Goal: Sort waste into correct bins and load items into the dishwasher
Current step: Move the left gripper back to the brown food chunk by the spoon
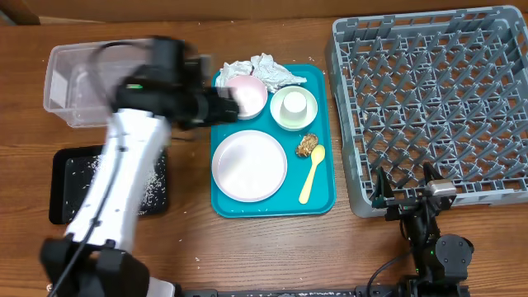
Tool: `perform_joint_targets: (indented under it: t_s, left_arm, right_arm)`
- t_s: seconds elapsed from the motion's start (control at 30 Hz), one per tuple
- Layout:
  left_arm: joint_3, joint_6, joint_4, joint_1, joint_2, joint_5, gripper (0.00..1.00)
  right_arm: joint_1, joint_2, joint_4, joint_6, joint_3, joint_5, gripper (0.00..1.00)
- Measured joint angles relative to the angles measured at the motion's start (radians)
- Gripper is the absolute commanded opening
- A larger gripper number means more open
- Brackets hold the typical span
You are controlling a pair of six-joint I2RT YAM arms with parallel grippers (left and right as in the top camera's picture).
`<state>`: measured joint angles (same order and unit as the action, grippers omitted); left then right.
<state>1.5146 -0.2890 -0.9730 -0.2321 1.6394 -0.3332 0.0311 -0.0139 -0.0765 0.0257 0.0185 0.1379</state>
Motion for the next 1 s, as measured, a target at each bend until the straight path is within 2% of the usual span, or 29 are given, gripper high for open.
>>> perform_joint_targets:
  t_s: [0.17, 0.33, 0.57, 0.67, 0.8, 0.93, 1.0]
  left_arm:
    - [0.0, 0.009, 0.14, -0.22, 0.085, 0.061, 0.9]
    - [0.0, 0.013, 0.298, -0.377, 0.196, 0.186, 0.91]
    - [0.0, 0.057, 0.405, -0.494, 0.319, 0.345, 0.88]
    - [0.0, 0.062, 0.415, -0.497, 0.351, 0.382, 0.73]
    - [0.0, 0.058, 0.402, -0.494, 0.364, 0.401, 0.43]
    - [0.0, 0.045, 0.383, -0.494, 0.365, 0.406, 0.4]
    - [0.0, 0.033, 0.374, -0.494, 0.366, 0.406, 0.46]
  right_arm:
    - [0.0, 0.0, 0.0, 0.0, 0.0, 0.0, 1.0]
    - [0.0, 0.0, 0.0, 0.0, 0.0, 0.0, 1.0]
    - [0.0, 0.0, 0.0, 0.0, 0.0, 0.0, 1.0]
    - [0.0, 0.0, 0.0, 0.0, 0.0, 0.0, 1.0]
    - [0.0, 0.0, 0.0, 0.0, 0.0, 0.0, 1.0]
    - [0.0, 0.0, 0.0, 0.0, 0.0, 0.0, 1.0]
    - [0.0, 0.0, 0.0, 0.0, 0.0, 0.0, 1.0]
